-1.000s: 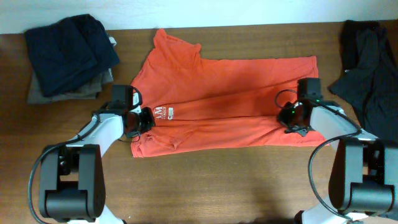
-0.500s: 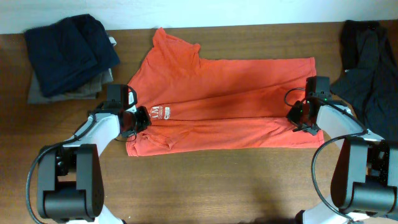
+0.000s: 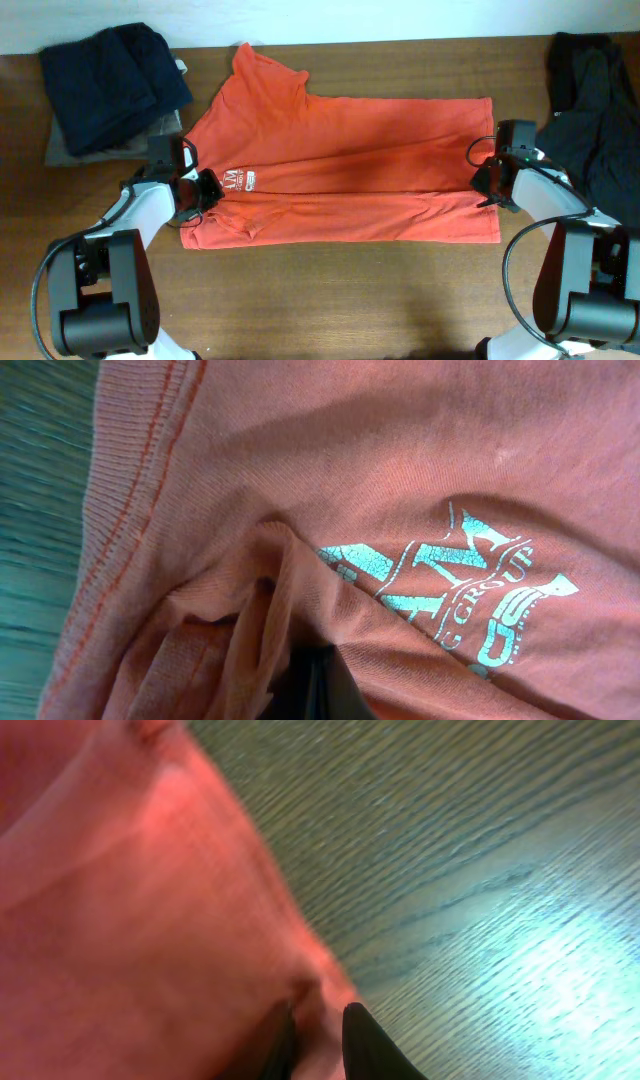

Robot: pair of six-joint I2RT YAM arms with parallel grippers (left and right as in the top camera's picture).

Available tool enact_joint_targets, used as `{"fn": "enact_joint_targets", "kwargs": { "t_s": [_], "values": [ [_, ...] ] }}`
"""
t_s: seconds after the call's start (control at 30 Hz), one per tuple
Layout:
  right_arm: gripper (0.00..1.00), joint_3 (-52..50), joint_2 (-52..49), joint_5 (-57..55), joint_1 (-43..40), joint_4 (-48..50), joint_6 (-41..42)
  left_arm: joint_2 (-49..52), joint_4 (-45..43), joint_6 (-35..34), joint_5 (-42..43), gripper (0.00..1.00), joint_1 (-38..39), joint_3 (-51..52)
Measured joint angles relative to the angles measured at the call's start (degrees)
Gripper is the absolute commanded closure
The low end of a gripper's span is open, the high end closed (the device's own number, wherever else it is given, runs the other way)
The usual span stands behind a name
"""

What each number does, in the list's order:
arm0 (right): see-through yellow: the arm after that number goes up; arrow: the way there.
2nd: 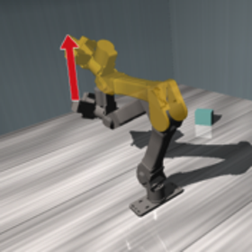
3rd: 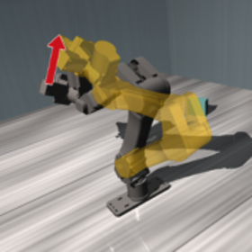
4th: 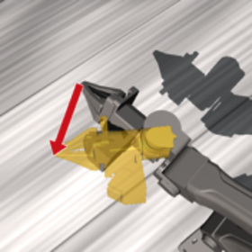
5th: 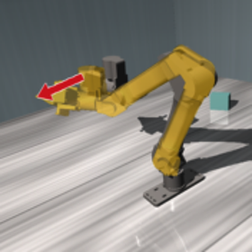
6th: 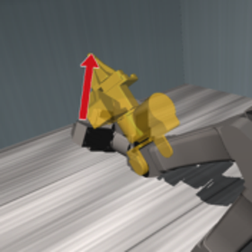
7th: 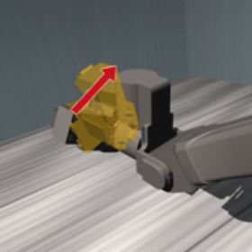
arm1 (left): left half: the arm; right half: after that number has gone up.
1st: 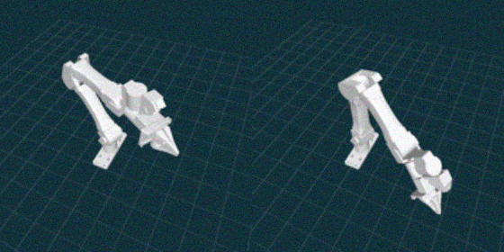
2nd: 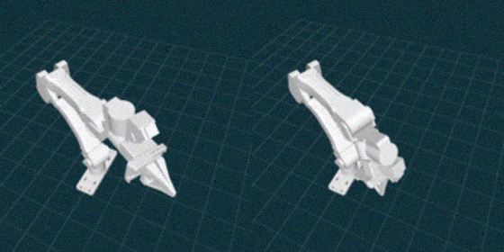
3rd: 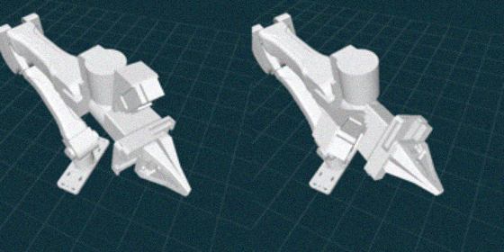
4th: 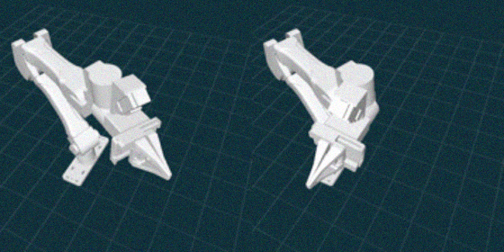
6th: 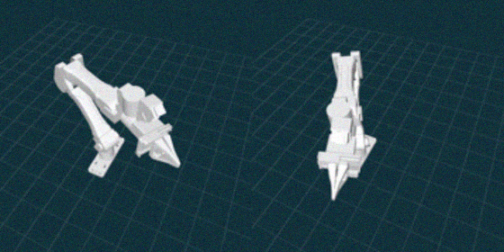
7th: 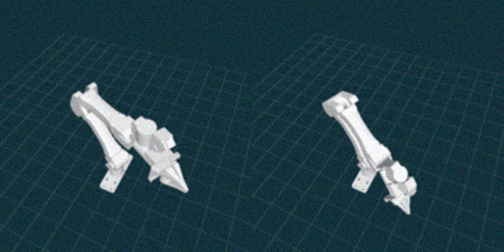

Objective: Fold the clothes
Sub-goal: 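Move left gripper to upper left shoulder, right gripper to upper right corner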

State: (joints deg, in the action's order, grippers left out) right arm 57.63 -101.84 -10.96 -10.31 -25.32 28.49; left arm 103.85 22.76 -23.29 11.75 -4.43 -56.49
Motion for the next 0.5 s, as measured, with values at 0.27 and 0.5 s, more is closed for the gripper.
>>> {"fn": "enact_joint_targets", "kwargs": {
  "t_s": [0.27,0.5],
  "values": [
    [0.79,18.0,-0.3,0.2,-1.3,-21.3,-0.2,0.0,0.3,0.1,-0.2,0.99,-0.2,-0.1],
    [0.23,31.3,0.7,12.2,-1.0,-34.6,-8.9,0.0,0.4,0.1,-0.5,0.99,-0.2,-0.2]
  ]
}}
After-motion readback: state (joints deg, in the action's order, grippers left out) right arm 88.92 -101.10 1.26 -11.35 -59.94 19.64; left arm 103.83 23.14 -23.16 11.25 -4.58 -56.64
